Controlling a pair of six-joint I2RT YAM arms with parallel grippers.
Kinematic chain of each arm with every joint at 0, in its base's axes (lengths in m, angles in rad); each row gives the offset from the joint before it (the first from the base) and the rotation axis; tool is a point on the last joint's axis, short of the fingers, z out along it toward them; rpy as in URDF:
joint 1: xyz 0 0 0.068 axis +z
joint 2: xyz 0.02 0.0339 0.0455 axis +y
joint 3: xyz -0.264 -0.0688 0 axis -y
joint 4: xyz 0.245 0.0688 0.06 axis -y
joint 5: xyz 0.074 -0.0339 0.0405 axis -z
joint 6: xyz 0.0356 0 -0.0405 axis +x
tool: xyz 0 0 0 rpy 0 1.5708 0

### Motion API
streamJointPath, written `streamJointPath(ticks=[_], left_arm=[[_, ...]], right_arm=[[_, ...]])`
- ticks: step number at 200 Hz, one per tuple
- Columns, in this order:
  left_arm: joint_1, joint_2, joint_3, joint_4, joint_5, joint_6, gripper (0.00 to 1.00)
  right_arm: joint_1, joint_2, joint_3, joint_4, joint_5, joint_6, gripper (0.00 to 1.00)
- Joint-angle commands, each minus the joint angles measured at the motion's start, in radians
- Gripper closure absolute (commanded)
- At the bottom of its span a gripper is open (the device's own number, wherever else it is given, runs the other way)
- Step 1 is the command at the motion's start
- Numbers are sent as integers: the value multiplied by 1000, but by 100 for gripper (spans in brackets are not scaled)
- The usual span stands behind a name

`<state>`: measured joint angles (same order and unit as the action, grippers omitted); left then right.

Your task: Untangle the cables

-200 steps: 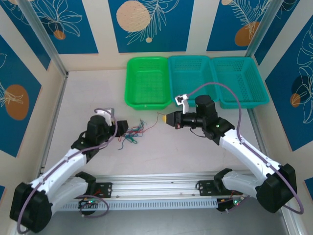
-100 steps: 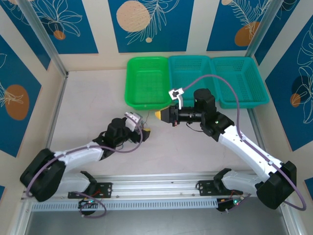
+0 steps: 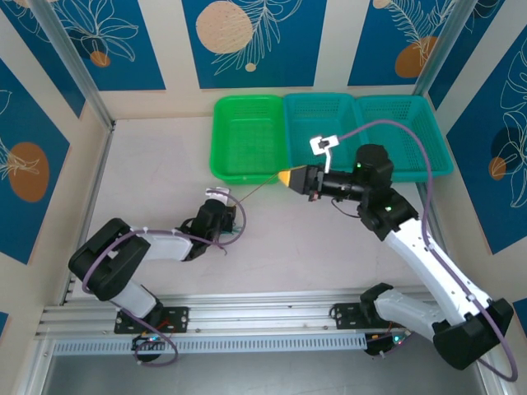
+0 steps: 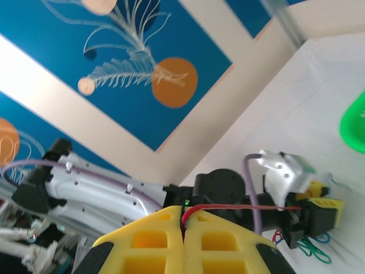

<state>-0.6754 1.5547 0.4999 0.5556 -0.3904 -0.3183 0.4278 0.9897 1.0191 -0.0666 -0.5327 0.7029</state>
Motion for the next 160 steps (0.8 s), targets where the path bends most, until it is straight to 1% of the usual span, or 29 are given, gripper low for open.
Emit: streamJointPath(ticks=[1,47,66,80,98,104,110,113,125,141,149,160], left_arm=[[21,36,-49,-75,-112,-113,66],[64,33,-56,-113,-110,-170,66],[87,34,-61,-141,-116,-208,61],[107,27,-75,-145,-117,-235,58],[128,18,-101,-114,-89,-242,56],[128,16,-104,-111,-85,-241,59],[131,15,-103,-111,-76,-237,65],[129,14,-101,-110,-67,-230,70],[130,7,-98,-91,-18,-194,100],[131,-36,-104,-61,43,-169,100],[130,-67,-110,-44,60,-160,100],[130,-116,-110,-40,77,-136,100]], right_arm=[[-101,-93,45,97,-17,99,100],[-317,-171,94,90,36,186,100],[-423,-194,128,49,100,221,100],[-496,-199,141,41,119,258,100],[-525,-203,156,1,178,249,100],[-526,-203,147,6,186,256,100],[-525,-199,131,24,182,266,100],[-524,-197,121,34,173,270,100],[-491,-177,69,58,123,269,100],[-373,-170,-53,21,124,201,100],[-294,-177,-121,-26,166,145,100],[-186,-197,-218,-84,256,53,100]])
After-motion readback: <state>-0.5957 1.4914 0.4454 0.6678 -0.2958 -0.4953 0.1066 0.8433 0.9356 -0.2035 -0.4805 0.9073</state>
